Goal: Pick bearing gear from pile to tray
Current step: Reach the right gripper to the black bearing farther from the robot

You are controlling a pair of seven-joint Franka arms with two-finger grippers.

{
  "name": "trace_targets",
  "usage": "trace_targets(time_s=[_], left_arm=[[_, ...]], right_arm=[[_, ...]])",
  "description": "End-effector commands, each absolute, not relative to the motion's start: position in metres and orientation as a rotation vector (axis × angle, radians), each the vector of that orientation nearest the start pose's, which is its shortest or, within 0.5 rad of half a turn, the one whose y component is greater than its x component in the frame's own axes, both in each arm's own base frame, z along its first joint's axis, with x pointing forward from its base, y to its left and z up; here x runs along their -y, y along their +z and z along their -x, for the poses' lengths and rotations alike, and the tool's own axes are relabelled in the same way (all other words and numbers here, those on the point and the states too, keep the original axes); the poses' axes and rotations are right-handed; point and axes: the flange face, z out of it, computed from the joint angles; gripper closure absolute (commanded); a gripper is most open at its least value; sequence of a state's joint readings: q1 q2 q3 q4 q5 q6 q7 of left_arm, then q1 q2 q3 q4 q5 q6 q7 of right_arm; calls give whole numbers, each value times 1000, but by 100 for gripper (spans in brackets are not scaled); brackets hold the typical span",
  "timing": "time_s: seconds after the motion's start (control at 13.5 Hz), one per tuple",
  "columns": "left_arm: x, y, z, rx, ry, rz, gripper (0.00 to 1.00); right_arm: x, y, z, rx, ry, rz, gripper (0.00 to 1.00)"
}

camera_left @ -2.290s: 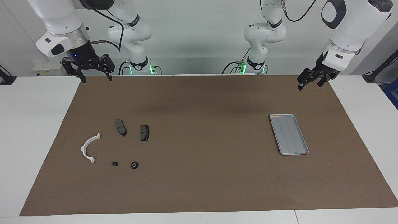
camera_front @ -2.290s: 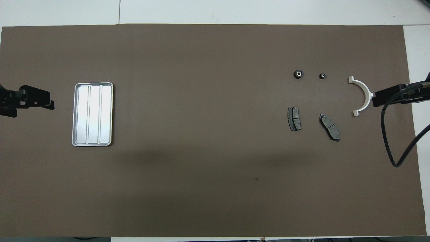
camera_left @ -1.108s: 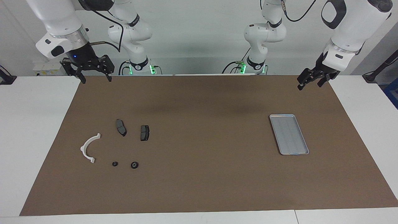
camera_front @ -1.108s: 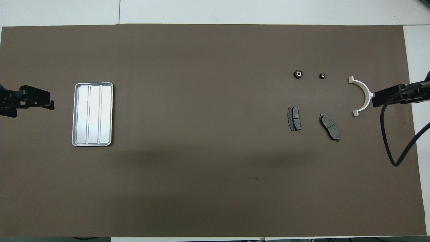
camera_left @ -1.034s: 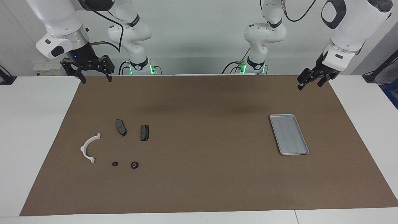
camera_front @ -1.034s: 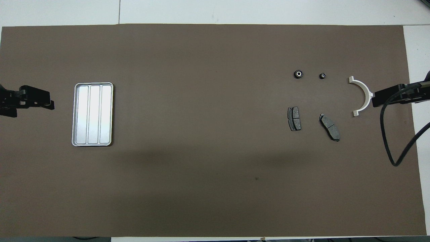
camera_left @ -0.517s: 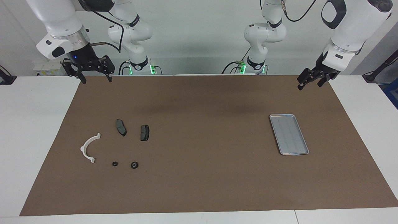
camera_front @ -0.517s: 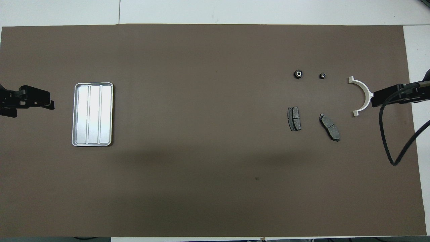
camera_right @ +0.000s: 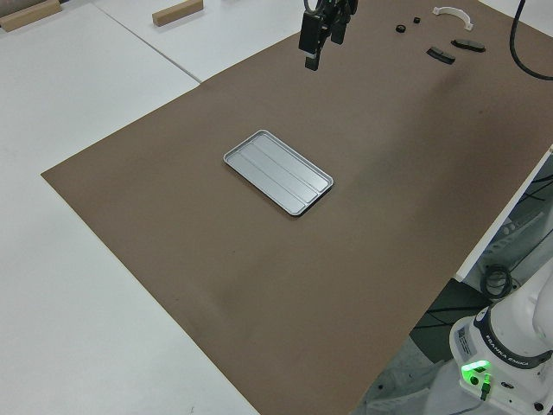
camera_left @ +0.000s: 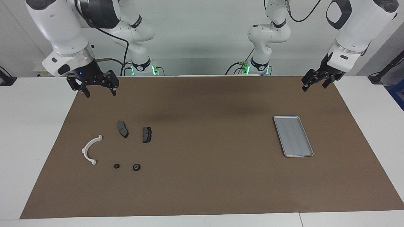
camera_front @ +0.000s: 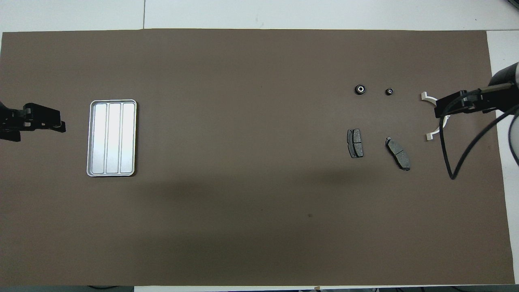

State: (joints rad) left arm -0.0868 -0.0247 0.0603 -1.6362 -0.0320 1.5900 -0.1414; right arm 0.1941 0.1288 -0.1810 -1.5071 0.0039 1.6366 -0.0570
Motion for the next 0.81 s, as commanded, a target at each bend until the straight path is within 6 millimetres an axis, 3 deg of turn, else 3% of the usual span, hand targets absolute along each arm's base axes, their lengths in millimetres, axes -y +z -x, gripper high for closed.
trace_targets(time_s=[0.0,0.44,0.59,0.74], left_arm=[[15,614,-541,182,45,3159,0],[15,613,-541,182,47,3159,0],[15,614,-541,182,45,3159,0],[15,613,-541,182,47,3159,0]], right_arm=[[-25,537,-631,173,16,3194,0],[-42,418,-692,67,42,3216,0],[-57,393,-706,22,53,3190,0],[-59,378,-719,-25,53,3169,0]])
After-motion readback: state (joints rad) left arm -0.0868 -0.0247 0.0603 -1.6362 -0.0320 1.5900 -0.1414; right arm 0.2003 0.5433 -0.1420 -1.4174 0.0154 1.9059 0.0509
